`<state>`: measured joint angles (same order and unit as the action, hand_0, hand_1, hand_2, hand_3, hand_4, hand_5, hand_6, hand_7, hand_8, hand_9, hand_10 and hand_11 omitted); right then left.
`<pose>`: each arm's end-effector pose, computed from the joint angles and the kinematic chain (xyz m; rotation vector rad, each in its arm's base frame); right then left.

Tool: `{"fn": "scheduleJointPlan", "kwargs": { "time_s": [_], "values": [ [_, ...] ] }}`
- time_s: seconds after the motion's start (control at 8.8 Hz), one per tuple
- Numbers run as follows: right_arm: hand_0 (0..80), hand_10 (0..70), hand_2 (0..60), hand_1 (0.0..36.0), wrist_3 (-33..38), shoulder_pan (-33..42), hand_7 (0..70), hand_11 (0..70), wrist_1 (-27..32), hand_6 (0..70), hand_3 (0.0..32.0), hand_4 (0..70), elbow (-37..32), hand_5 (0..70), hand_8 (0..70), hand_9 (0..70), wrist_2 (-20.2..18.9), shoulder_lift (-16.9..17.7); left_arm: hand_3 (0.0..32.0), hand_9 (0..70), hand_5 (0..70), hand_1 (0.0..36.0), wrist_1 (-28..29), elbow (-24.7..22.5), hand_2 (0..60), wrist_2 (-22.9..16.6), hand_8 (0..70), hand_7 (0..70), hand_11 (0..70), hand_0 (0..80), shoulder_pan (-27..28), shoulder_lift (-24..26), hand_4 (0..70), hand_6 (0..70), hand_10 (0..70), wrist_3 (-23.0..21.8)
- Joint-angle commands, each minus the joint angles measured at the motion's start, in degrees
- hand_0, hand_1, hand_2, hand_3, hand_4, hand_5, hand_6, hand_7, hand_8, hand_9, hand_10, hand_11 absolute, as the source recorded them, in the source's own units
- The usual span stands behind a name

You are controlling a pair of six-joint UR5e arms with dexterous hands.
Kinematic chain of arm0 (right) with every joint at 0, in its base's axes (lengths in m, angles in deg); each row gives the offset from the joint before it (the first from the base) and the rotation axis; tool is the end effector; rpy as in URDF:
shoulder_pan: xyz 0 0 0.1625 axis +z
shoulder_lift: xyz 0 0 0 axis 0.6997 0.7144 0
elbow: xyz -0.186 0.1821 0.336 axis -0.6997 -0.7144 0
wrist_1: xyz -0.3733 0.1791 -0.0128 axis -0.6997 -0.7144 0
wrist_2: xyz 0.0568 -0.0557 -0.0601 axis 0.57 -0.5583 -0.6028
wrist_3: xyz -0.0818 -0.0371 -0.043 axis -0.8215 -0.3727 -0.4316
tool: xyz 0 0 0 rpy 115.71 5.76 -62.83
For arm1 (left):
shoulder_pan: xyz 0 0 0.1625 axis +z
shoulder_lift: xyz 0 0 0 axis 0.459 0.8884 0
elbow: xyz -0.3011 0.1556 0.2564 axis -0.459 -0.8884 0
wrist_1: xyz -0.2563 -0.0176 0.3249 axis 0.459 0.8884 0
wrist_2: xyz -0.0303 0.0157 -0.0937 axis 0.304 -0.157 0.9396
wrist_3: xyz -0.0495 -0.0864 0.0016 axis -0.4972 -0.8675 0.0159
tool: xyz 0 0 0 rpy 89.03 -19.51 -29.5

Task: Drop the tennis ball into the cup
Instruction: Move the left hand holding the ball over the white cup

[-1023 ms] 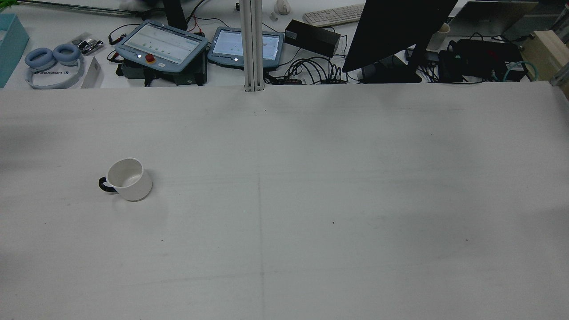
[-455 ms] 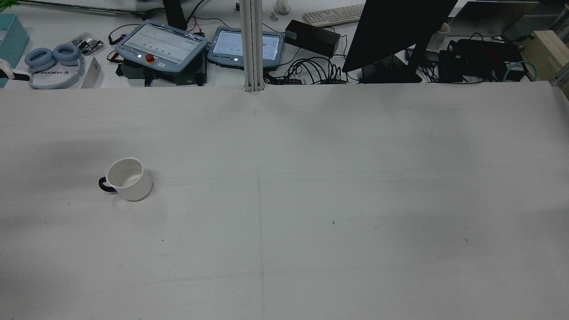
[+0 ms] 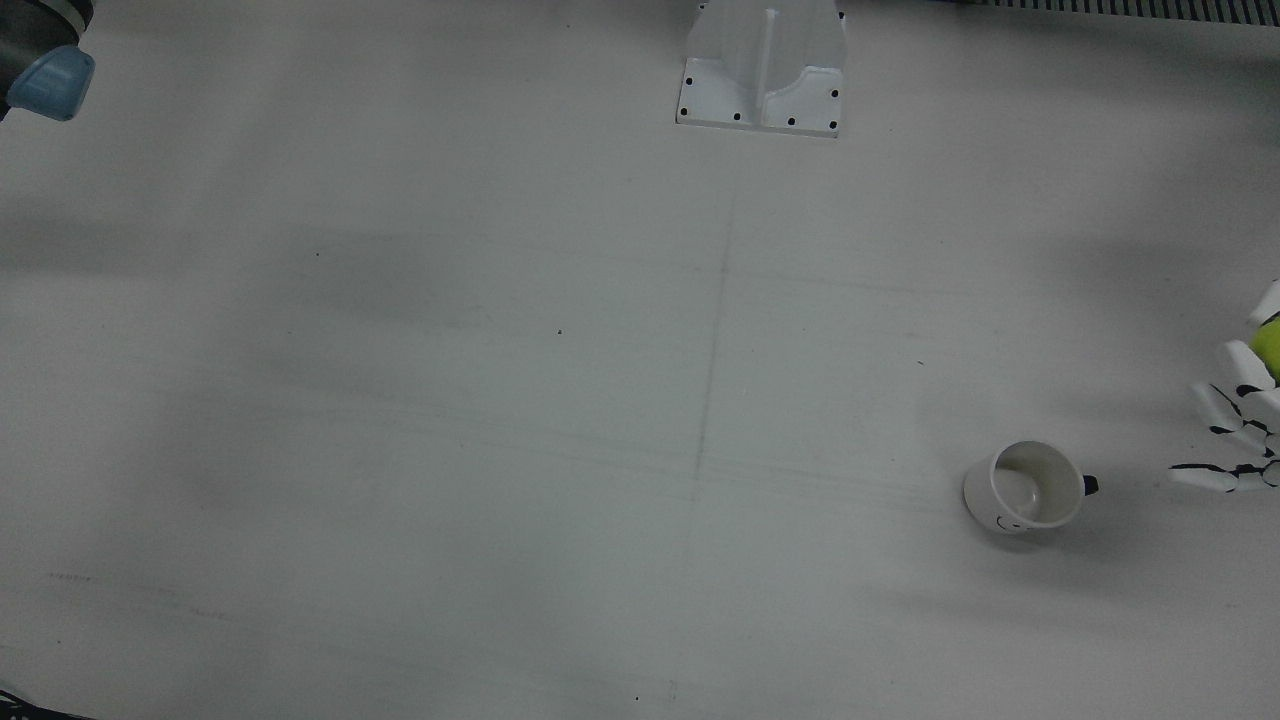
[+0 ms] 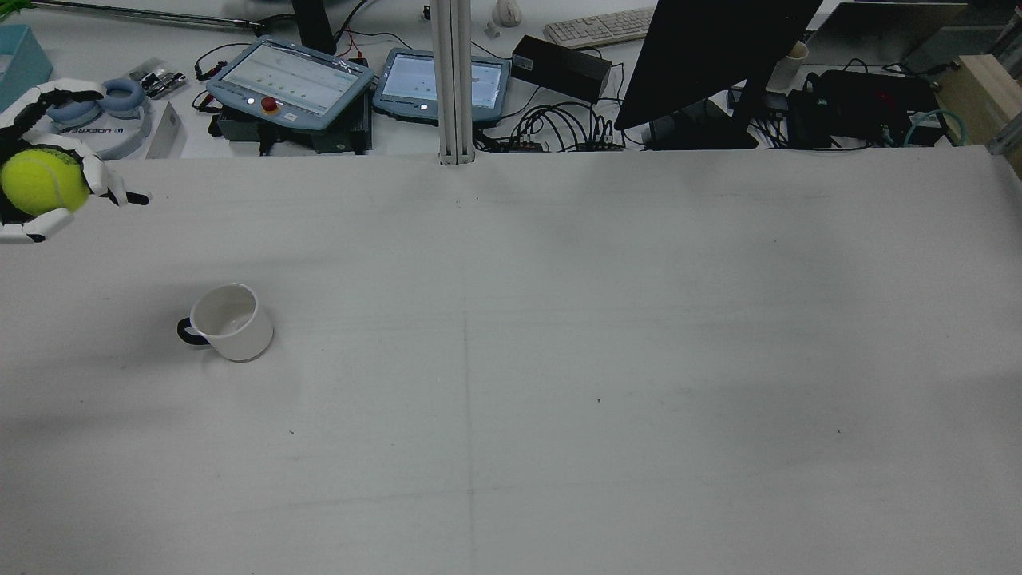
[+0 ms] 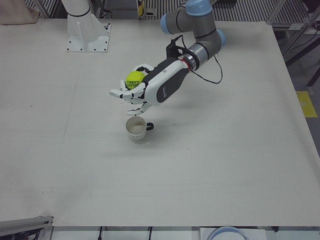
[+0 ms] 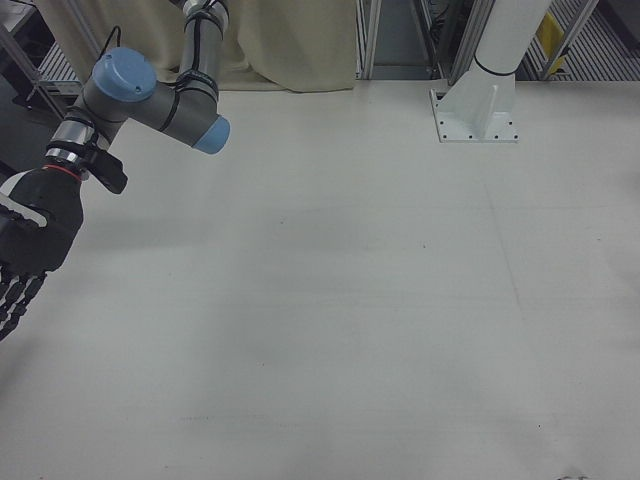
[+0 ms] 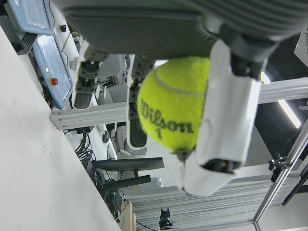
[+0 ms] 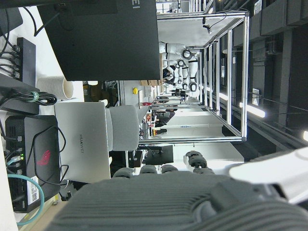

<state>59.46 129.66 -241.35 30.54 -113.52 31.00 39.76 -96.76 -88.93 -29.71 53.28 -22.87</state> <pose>0.1055 -0.5344 0.6886 -0.0177 1.9776 -2.3002 0.1579 -0.4832 0.4527 -0.3587 2.3642 -1.2440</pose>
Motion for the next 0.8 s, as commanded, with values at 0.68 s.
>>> {"fn": "scheduleJointPlan", "kwargs": {
  "time_s": [0.68],
  "values": [
    [0.0, 0.0, 0.0, 0.0, 0.0, 0.0, 0.0, 0.0, 0.0, 0.0, 0.0, 0.0, 0.0, 0.0, 0.0, 0.0, 0.0, 0.0, 25.6, 38.4, 29.3, 36.0, 3.1, 13.1, 46.4, 11.9, 44.2, 58.1, 22.4, 80.0, 16.2, 8.9, 3.8, 62.8, 12.8, 0.4]
  ]
}}
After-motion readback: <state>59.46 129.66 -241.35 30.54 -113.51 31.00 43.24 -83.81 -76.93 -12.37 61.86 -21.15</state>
